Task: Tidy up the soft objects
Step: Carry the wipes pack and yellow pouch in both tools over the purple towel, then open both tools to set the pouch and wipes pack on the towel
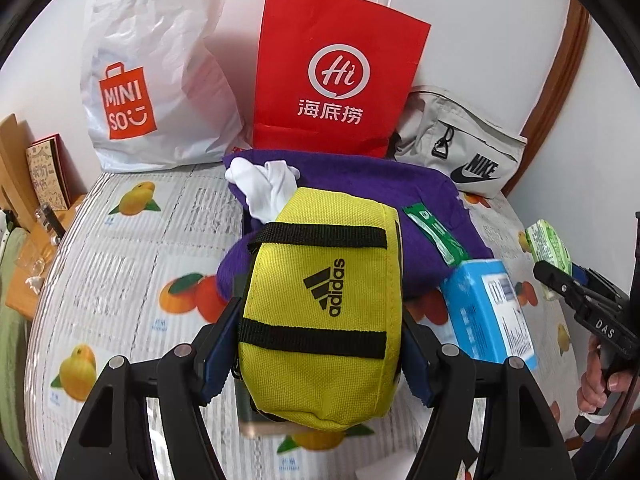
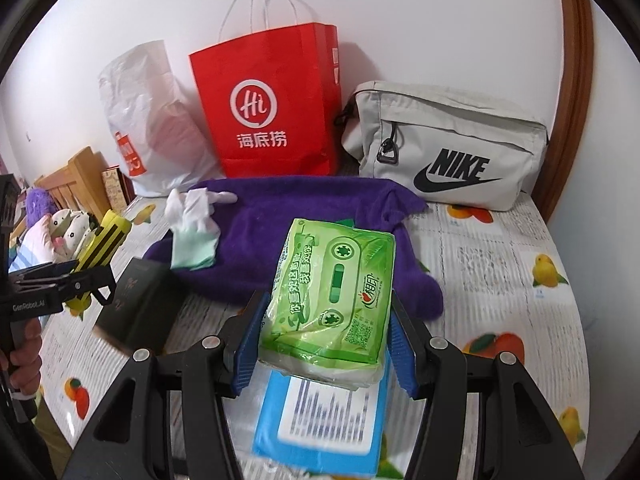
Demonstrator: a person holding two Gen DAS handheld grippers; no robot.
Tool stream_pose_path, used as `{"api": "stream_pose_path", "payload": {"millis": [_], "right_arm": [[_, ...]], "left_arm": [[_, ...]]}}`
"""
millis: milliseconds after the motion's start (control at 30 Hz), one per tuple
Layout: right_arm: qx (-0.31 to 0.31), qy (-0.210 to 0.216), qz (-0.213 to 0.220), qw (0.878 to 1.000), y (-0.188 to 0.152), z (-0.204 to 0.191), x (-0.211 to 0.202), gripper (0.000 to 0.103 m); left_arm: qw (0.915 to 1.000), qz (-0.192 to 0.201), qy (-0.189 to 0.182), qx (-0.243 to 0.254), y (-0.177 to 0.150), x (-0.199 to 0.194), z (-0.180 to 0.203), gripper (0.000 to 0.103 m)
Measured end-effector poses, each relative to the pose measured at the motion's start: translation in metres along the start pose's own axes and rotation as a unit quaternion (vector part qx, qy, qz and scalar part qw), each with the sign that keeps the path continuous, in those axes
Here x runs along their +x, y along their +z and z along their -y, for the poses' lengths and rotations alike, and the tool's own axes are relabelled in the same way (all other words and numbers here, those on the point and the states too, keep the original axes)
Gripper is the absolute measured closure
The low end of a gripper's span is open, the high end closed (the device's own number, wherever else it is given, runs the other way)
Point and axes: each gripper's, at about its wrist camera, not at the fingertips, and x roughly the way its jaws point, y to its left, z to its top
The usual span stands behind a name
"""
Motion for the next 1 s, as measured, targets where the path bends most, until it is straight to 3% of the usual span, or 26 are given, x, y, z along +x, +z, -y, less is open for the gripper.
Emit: {"api": "stream_pose_path", "payload": {"millis": [467, 833, 967, 1000], "right_arm": [[-0.002, 0.027, -0.022, 0.999, 0.058, 0.016, 0.077, 0.047], [-0.013, 0.057, -0.070, 0.996, 0.071, 0.021, 0.130, 0.047], [-0.020, 0.071, -0.091, 0.993, 0.066, 0.019, 0.143, 0.074], [-0.023, 0.072, -0.094, 0.993, 0.065, 0.019, 0.146, 0.074]], "left_arm": [[0.9993, -0.035, 0.000, -0.010, 0.052, 0.064, -0.003, 0.034], [0.9980, -0.062, 0.001, -0.009, 0.075, 0.108, 0.000, 0.034], [0.9974, -0.072, -0.002, -0.007, 0.074, 0.119, 0.002, 0.034], [0.9972, -0.074, -0.002, -0.006, 0.074, 0.121, 0.003, 0.034]]}}
